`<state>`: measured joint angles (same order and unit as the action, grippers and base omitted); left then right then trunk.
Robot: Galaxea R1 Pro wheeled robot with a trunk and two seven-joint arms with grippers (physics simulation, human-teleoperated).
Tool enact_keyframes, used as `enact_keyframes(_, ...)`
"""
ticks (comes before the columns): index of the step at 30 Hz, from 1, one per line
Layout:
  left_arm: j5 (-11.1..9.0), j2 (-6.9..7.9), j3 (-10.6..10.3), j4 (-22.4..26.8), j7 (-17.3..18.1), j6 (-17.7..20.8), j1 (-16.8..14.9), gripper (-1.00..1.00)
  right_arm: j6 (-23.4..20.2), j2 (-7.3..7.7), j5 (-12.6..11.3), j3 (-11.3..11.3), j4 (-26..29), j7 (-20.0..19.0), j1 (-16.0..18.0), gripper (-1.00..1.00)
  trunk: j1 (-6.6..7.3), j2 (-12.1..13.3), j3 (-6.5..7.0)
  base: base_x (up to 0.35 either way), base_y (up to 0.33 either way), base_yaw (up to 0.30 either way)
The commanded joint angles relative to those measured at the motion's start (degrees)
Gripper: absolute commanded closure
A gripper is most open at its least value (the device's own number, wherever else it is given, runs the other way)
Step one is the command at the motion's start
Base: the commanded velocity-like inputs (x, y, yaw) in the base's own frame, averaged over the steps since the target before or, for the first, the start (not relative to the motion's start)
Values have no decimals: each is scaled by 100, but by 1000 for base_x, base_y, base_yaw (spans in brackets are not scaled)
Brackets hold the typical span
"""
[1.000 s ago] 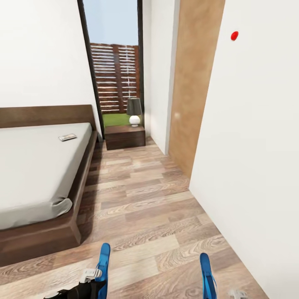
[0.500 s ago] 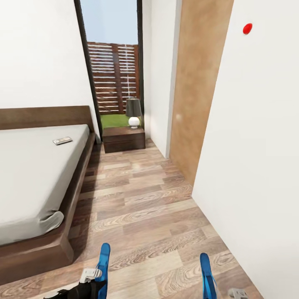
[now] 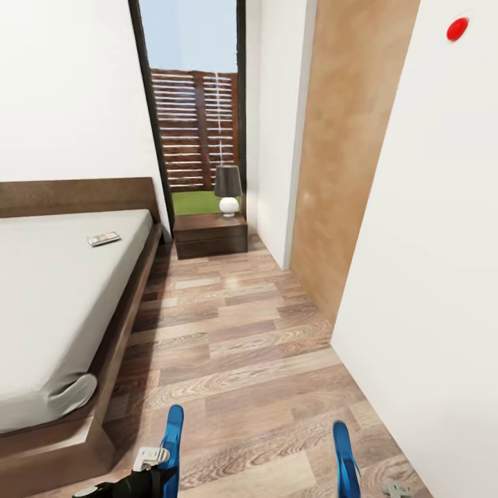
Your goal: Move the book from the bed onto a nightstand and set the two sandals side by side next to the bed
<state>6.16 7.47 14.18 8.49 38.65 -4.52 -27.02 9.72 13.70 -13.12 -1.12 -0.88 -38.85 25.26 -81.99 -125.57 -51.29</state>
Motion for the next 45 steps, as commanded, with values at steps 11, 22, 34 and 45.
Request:
enact_keyframes(11,61,0,41,-5,11,-49,-5,100,4,1,-24,-19,-9,-26,5,100,-2,-2,-5,327,-27,5)
enact_keyframes(22,61,0,41,-5,11,-47,-5,100,7,1,-24,-20,-9,-3,5,100,-2,-2,-5,327,-15,0)
enact_keyframes(34,61,0,41,-5,11,-41,-5,100,9,1,-24,-19,-9,15,5,100,-2,-2,-5,327,-2,26)
enact_keyframes(45,61,0,41,-5,11,-40,-5,100,8,1,-24,-19,-9,12,5,100,-2,-2,-5,327,0,108)
